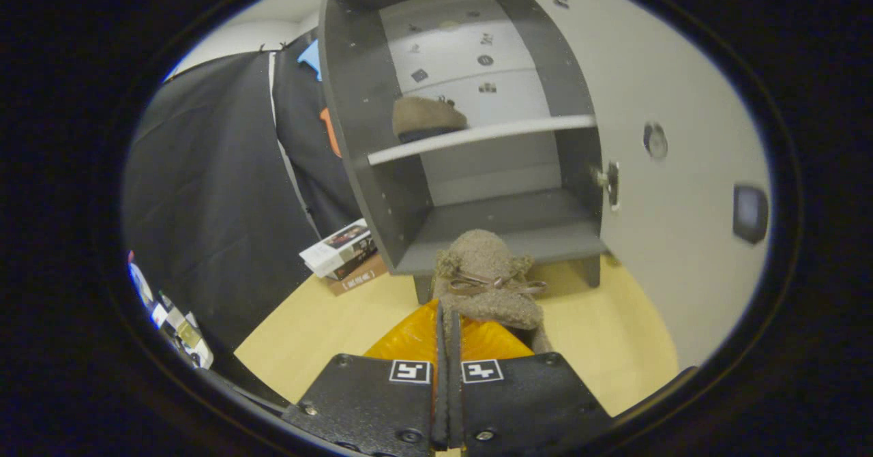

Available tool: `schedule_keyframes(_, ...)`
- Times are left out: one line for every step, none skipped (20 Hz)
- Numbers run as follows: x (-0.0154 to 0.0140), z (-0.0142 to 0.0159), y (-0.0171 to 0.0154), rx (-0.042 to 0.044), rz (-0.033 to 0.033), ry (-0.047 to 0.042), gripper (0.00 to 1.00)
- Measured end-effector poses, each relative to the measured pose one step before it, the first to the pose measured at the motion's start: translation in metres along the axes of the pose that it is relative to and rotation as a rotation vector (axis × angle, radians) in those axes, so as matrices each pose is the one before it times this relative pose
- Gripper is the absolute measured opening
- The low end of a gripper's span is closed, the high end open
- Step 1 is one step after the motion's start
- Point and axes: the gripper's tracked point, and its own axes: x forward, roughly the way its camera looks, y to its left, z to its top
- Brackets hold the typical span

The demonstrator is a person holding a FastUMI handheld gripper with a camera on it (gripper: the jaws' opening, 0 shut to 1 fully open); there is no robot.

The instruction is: Open the shoe cabinet door, grab the shoes and put them into the shoe cabinet, then close the shoe cabinet door.

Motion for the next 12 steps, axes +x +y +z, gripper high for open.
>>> schedule_keyframes(-0.00334,0.0208,0.00358,-0.01274,-0.00306,-0.02167,0.04)
schedule_keyframes(-0.00242,0.02372,0.00485,-0.02461,-0.0015,-0.02327,0.04)
schedule_keyframes(-0.00048,0.02198,0.0029,-0.02568,-0.00418,-0.02066,0.04)
schedule_keyframes(0.00057,0.02128,0.00221,-0.02577,-0.00447,-0.02072,0.04)
schedule_keyframes(0.00153,0.01936,0.00112,-0.02956,-0.00791,-0.01616,0.04)
schedule_keyframes(0.00301,0.01927,-0.0002,-0.02835,-0.01117,-0.01291,0.04)
schedule_keyframes(0.00515,0.01884,-0.00174,-0.02224,-0.01354,-0.00674,0.04)
schedule_keyframes(0.00607,0.01721,-0.0023,-0.01453,-0.0143,-0.00258,0.04)
schedule_keyframes(0.00741,0.01739,-0.00451,-0.0082,-0.01394,-0.00068,0.04)
schedule_keyframes(0.01013,0.01749,-0.00596,0.0028,-0.01754,-0.0056,0.04)
schedule_keyframes(0.01238,0.01563,-0.0064,0.00596,-0.01894,-0.0051,0.04)
schedule_keyframes(0.01511,0.01367,-0.00813,0.00699,-0.02316,-0.00565,0.04)
